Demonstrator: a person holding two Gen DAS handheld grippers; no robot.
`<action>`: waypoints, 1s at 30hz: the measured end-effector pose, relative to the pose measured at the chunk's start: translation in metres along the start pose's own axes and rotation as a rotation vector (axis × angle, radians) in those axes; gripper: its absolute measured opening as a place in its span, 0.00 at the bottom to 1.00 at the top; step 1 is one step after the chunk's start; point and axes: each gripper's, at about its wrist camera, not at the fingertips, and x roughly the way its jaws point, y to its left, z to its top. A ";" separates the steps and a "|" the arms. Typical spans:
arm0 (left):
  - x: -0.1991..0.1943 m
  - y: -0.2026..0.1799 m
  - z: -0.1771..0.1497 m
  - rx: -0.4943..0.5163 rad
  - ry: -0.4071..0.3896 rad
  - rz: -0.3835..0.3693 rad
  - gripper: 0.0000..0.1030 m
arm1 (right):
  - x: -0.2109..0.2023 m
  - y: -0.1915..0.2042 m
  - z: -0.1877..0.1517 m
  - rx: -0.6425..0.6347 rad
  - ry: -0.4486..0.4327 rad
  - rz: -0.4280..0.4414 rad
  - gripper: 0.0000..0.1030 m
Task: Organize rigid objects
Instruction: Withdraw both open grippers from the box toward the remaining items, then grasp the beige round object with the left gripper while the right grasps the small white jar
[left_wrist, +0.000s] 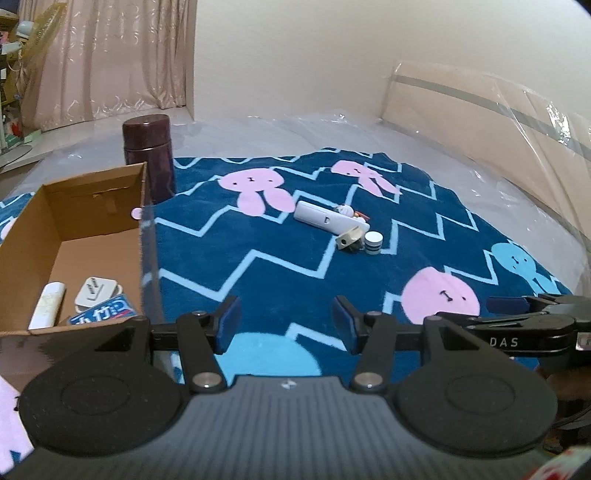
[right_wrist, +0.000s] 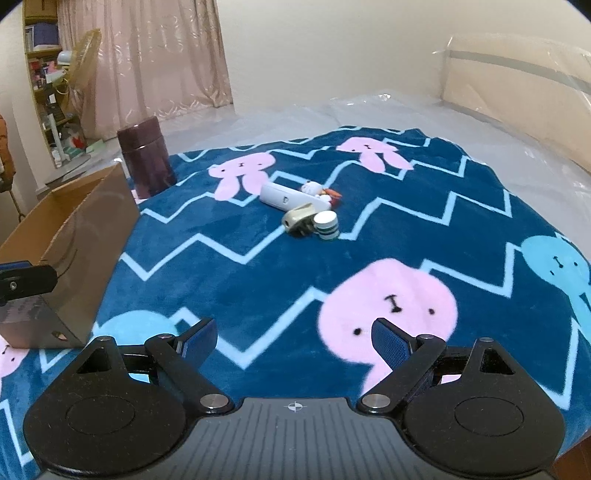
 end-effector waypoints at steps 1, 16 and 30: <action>0.003 -0.002 0.000 0.002 0.003 -0.002 0.48 | 0.001 -0.003 0.000 0.003 0.003 -0.002 0.85; 0.055 -0.026 0.005 0.017 0.036 -0.037 0.48 | 0.028 -0.034 0.006 0.010 0.020 -0.017 0.85; 0.128 -0.031 0.023 0.009 0.052 -0.056 0.57 | 0.080 -0.054 0.026 -0.066 0.000 0.016 0.85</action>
